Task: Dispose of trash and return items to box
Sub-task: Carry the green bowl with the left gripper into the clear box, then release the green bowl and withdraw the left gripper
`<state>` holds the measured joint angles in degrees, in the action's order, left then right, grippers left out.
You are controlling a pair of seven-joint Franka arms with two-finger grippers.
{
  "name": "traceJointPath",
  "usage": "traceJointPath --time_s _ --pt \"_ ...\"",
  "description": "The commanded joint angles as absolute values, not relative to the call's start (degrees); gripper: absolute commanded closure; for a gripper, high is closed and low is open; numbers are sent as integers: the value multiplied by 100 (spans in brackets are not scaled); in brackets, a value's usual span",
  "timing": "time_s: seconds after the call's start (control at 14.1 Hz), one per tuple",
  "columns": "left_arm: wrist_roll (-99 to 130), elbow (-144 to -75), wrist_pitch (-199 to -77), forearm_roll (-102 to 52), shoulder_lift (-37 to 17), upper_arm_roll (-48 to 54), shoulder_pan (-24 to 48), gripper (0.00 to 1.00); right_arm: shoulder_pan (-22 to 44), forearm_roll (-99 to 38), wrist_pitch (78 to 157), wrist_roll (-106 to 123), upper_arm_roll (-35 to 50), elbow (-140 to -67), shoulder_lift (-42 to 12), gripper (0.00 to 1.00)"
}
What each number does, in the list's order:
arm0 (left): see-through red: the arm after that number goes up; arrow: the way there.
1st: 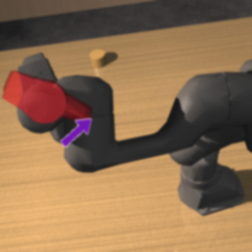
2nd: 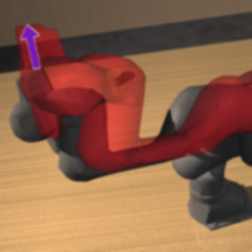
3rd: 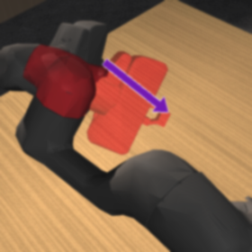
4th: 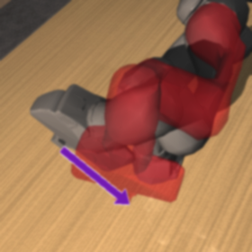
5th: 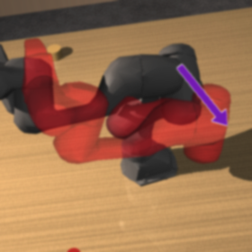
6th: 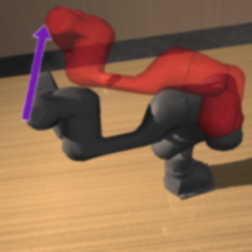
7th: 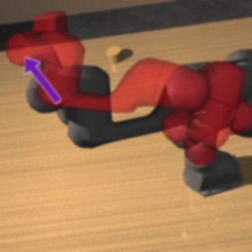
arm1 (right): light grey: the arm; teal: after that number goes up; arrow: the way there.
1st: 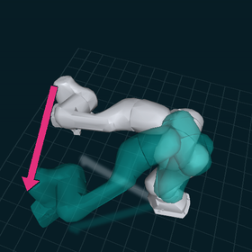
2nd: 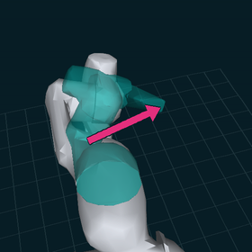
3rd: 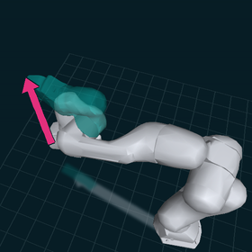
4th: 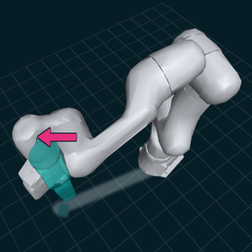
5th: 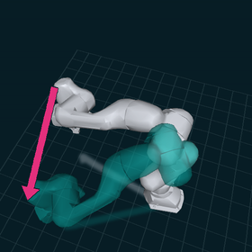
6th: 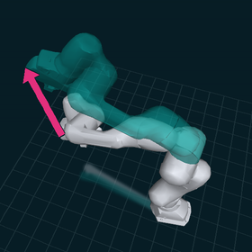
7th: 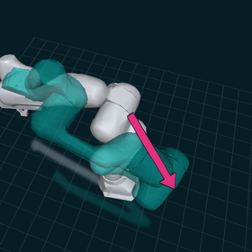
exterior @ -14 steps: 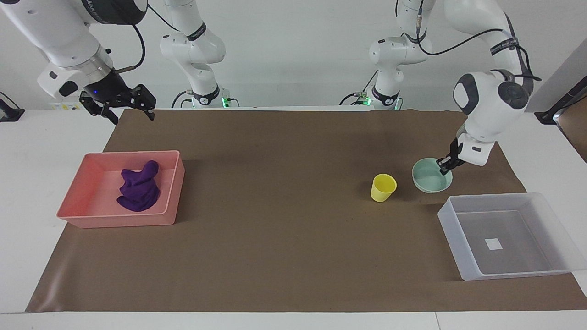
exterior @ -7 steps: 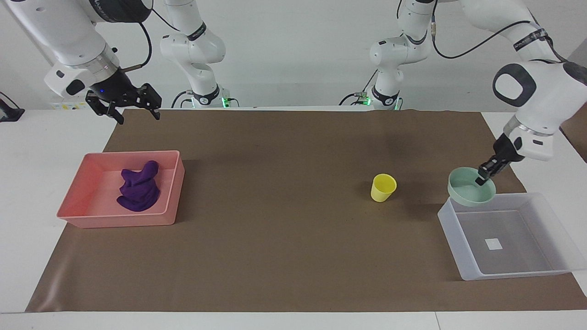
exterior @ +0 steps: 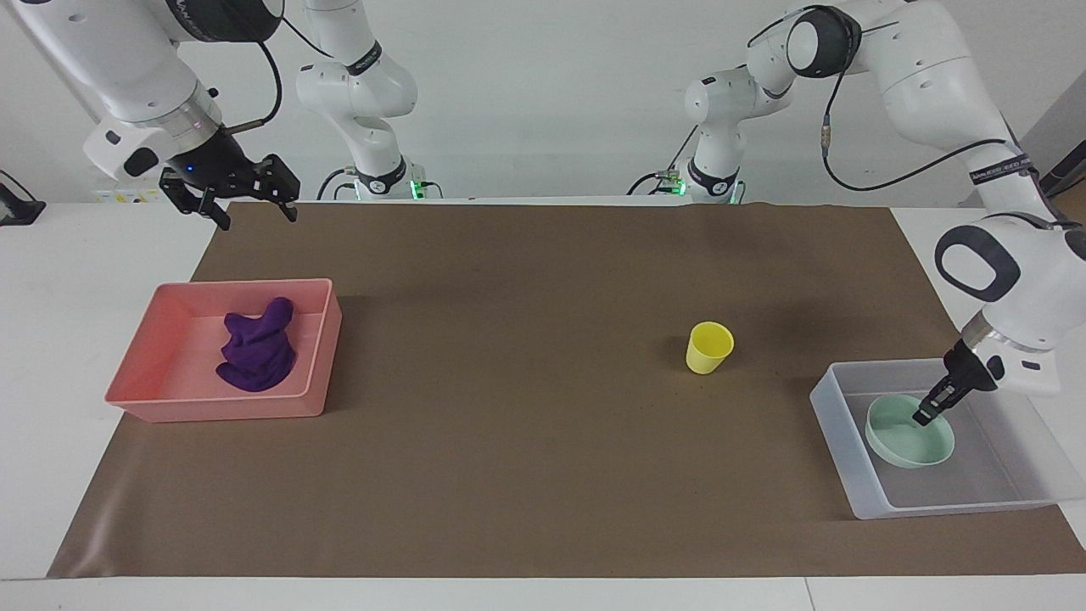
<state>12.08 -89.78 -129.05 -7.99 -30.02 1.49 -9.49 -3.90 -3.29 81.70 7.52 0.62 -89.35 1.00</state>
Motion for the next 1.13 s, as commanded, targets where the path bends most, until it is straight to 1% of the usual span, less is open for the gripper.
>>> traceJointPath --time_s 0.0,0.07,0.21,0.28,0.42,0.57,0.64,0.71,0.78,0.85,0.99,1.06 --pt "1134 -8972 -13182 -844 -3182 158 -1046 80 -404 -396 8244 668 79 -9123 255 0" --pt "1134 -8956 -13131 -818 -3173 158 -1037 41 -404 -396 8244 668 79 -9123 255 0" --pt "1134 -8816 -12877 -800 -3129 167 -976 6 -404 -396 8244 668 79 -9123 255 0" --pt "1134 -8807 -12832 -809 -2990 167 -949 0 -404 -396 8244 668 79 -9123 255 0" --pt "1186 -8964 -12562 -809 -2350 185 -862 0 -404 -396 8244 668 79 -9123 255 0" --pt "1213 -9201 -12114 -809 -1857 185 -695 0 -404 -396 8244 668 79 -9123 255 0" --pt "1317 -9263 -11798 -809 -1524 211 -581 0 -404 -396 8244 668 79 -9123 255 0" --pt "1597 -9377 -11464 -809 -1303 194 -319 0 -404 -396 8244 668 79 -9123 255 0" --pt "1991 -9682 -11174 -722 -1005 185 -82 0 -404 -396 8244 668 79 -9123 255 0" --pt "2152 -10208 -11197 -468 -663 202 173 0 -404 -396 8244 668 79 -9123 255 0" --pt "2520 -11175 -11686 -316 -187 211 885 0 -404 -396 8244 668 79 -9123 255 0" --pt "2801 -11763 -12177 -308 50 228 1062 0 -404 -396 8244 668 79 -9123 255 0"
